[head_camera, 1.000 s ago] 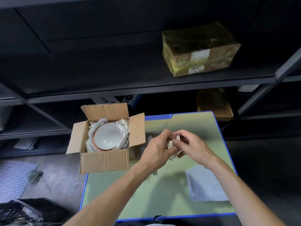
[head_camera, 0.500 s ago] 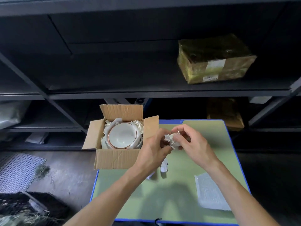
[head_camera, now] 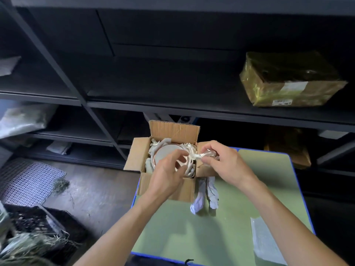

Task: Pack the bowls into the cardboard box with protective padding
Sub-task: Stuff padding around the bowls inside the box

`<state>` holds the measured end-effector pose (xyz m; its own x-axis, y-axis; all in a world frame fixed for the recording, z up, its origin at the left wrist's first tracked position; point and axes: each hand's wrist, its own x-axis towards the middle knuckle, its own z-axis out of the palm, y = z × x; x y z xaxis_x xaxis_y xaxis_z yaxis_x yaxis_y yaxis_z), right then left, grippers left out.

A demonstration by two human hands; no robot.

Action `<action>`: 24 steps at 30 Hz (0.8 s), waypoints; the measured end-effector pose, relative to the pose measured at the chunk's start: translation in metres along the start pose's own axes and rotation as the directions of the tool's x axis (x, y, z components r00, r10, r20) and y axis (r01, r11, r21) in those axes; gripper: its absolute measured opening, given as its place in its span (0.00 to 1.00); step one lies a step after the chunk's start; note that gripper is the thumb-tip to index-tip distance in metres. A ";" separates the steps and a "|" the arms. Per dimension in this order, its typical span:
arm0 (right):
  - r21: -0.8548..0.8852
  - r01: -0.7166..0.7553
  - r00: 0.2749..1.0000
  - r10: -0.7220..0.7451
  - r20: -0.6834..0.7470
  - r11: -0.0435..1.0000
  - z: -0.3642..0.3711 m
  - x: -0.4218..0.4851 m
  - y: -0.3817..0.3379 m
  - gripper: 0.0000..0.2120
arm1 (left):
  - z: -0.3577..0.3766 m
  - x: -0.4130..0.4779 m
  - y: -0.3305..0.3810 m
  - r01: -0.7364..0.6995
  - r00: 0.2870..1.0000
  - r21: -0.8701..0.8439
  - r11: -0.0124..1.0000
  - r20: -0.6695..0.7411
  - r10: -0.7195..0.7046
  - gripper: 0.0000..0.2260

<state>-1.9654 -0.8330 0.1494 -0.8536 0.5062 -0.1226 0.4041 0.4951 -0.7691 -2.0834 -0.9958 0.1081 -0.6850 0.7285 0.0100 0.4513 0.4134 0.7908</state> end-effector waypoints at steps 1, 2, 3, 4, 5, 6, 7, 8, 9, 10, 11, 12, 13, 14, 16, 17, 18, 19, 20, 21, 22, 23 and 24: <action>-0.022 -0.008 1.000 0.009 0.012 1.000 0.003 0.004 0.000 0.05 | -0.003 -0.001 -0.006 0.011 1.000 0.021 1.000 -0.007 -0.011 0.12; -0.047 -0.011 0.999 0.013 0.030 0.999 0.006 0.006 0.000 0.05 | -0.005 -0.002 -0.010 0.019 1.000 0.040 0.999 -0.006 -0.019 0.11; -0.078 -0.010 0.998 0.014 0.057 0.997 0.011 0.008 0.000 0.05 | -0.006 -0.004 -0.013 0.017 1.000 0.058 0.998 0.001 -0.017 0.11; -0.108 0.001 0.996 0.009 0.091 0.994 0.017 0.010 0.000 0.05 | -0.005 -0.006 -0.014 0.010 1.000 0.073 0.997 0.011 -0.011 0.10; -0.131 0.020 0.992 -0.003 0.124 0.991 0.022 0.010 0.001 0.04 | -0.004 -0.008 -0.015 0.002 1.000 0.083 0.997 0.020 -0.003 0.10; -0.135 0.038 0.989 -0.017 0.149 0.990 0.028 0.011 0.003 0.04 | -0.002 -0.009 -0.015 -0.006 1.000 0.084 0.996 0.028 0.004 0.10; -0.117 0.048 0.986 -0.029 0.167 0.992 0.033 0.011 0.005 0.04 | 0.000 -0.009 -0.016 -0.014 0.999 0.084 0.996 0.036 0.011 0.10; -0.088 0.054 0.984 -0.038 0.174 0.995 0.037 0.011 0.006 0.04 | 0.003 -0.010 -0.018 -0.019 0.999 0.083 0.996 0.046 0.016 0.10; -0.071 0.054 0.984 -0.041 0.175 0.996 0.040 0.011 0.007 0.04 | 0.005 -0.010 -0.020 -0.024 0.998 0.086 0.996 0.061 0.019 0.11; -0.074 0.064 0.984 -0.050 0.172 0.995 0.042 0.011 0.009 0.04 | 0.008 -0.010 -0.022 -0.031 0.997 0.099 0.995 0.073 0.024 0.11; -0.108 0.085 0.983 -0.065 0.174 0.991 0.043 0.011 0.010 0.03 | 0.010 -0.010 -0.023 -0.042 0.997 0.120 0.992 0.076 0.033 0.11; -0.154 0.111 0.980 -0.082 0.183 0.982 0.043 0.011 0.012 0.04 | 0.012 -0.008 -0.024 -0.049 0.997 0.143 0.989 0.071 0.039 0.11; -0.195 0.129 0.976 -0.090 0.198 0.972 0.042 0.011 0.013 0.04 | 0.013 -0.006 -0.025 -0.047 0.997 0.165 0.985 0.061 0.038 0.10; -0.218 0.134 0.973 -0.087 0.212 0.967 0.041 0.013 0.014 0.04 | 0.014 -0.004 -0.026 -0.037 0.998 0.182 0.983 0.051 0.028 0.10; -0.244 0.154 0.964 -0.092 0.250 0.957 0.037 0.016 0.016 0.04 | 0.015 0.002 -0.026 -0.016 0.999 0.211 0.977 0.048 0.006 0.10; -0.258 0.180 0.956 -0.108 0.271 0.949 0.036 0.017 0.016 0.05 | 0.015 0.005 -0.027 -0.013 0.999 0.221 0.975 0.050 0.002 0.09; -0.266 0.207 0.949 -0.128 0.288 0.941 0.034 0.019 0.017 0.06 | 0.015 0.007 -0.028 -0.015 0.999 0.224 0.975 0.047 0.004 0.08; -0.267 0.228 0.943 -0.145 0.299 0.936 0.034 0.020 0.017 0.06 | 0.015 0.008 -0.029 -0.011 0.999 0.223 0.975 0.045 0.001 0.07; -0.264 0.243 0.940 -0.159 0.302 0.933 0.033 0.021 0.017 0.06 | 0.015 0.008 -0.031 -0.008 0.999 0.223 0.975 0.039 -0.001 0.06; -0.263 0.251 0.939 -0.168 0.302 0.932 0.033 0.021 0.017 0.06 | 0.014 0.008 -0.032 -0.005 0.999 0.220 0.976 0.033 -0.002 0.06; -0.267 0.252 0.940 -0.169 0.297 0.930 0.034 0.021 0.018 0.06 | 0.013 0.008 -0.034 -0.004 1.000 0.216 0.976 0.027 -0.002 0.07; -0.277 0.251 0.942 -0.168 0.292 0.927 0.035 0.020 0.018 0.05 | 0.013 0.007 -0.034 -0.005 1.000 0.212 0.977 0.021 0.001 0.07; -0.289 0.255 0.942 -0.171 0.288 0.923 0.038 0.020 0.018 0.05 | 0.012 0.006 -0.034 -0.009 1.000 0.207 0.978 0.018 0.005 0.08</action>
<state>-1.9878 -0.8406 0.1093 -0.9680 0.1895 -0.1648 0.2500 0.7903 -0.5595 -2.0957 -0.9989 0.0737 -0.6721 0.7405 0.0026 0.5658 0.5112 0.6470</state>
